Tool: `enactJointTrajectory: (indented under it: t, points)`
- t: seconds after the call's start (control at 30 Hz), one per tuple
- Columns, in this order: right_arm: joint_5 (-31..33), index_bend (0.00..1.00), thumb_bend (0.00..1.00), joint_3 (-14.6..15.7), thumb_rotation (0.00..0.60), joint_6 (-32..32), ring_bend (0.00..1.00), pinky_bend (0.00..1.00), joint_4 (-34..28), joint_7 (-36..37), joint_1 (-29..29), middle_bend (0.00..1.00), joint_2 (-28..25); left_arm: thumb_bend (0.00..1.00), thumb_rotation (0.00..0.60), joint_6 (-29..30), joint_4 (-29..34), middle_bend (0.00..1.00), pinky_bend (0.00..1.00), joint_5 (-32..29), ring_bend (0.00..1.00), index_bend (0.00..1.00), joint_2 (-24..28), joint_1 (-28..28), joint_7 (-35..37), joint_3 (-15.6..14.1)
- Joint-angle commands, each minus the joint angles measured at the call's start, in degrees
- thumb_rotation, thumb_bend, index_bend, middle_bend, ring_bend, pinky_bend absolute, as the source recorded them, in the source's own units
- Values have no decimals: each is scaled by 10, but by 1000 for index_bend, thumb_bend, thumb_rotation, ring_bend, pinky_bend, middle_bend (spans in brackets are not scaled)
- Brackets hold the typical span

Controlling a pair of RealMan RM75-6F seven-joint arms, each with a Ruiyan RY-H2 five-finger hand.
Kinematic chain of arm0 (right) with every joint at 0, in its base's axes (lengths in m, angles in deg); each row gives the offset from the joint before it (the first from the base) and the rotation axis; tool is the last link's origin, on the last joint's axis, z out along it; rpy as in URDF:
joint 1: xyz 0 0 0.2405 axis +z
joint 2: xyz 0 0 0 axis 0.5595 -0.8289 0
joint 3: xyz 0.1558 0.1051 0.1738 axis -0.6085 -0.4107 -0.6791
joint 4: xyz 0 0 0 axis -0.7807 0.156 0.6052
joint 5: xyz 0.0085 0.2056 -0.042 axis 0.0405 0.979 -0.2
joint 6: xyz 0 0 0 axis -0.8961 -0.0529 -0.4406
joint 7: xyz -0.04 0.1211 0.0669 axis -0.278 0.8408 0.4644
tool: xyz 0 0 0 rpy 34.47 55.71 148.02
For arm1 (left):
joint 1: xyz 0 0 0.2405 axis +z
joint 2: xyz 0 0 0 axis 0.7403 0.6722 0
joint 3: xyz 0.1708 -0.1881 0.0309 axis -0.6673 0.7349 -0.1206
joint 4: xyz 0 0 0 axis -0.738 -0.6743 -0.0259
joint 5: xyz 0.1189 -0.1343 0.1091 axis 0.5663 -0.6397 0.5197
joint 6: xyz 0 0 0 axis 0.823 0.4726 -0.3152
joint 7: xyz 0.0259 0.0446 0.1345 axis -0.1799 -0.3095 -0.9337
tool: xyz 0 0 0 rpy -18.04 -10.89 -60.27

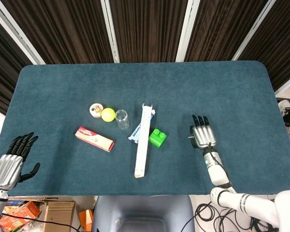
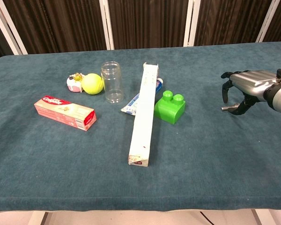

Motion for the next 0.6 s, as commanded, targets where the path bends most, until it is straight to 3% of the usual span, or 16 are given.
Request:
enactJointTrajectory:
  t: [0.03,0.6]
  points:
    - [2,476,314,0,600,-1,0,0,3,-1,1,20,3,372,600,-1,-1,0,64,0,0,0,0,-1,0,0]
    - [11,550,314,-2,600,-10,0,0,33,-11,11,20,27,372,600,6,1,0,64,-1,0,0,1,4,-3,-2]
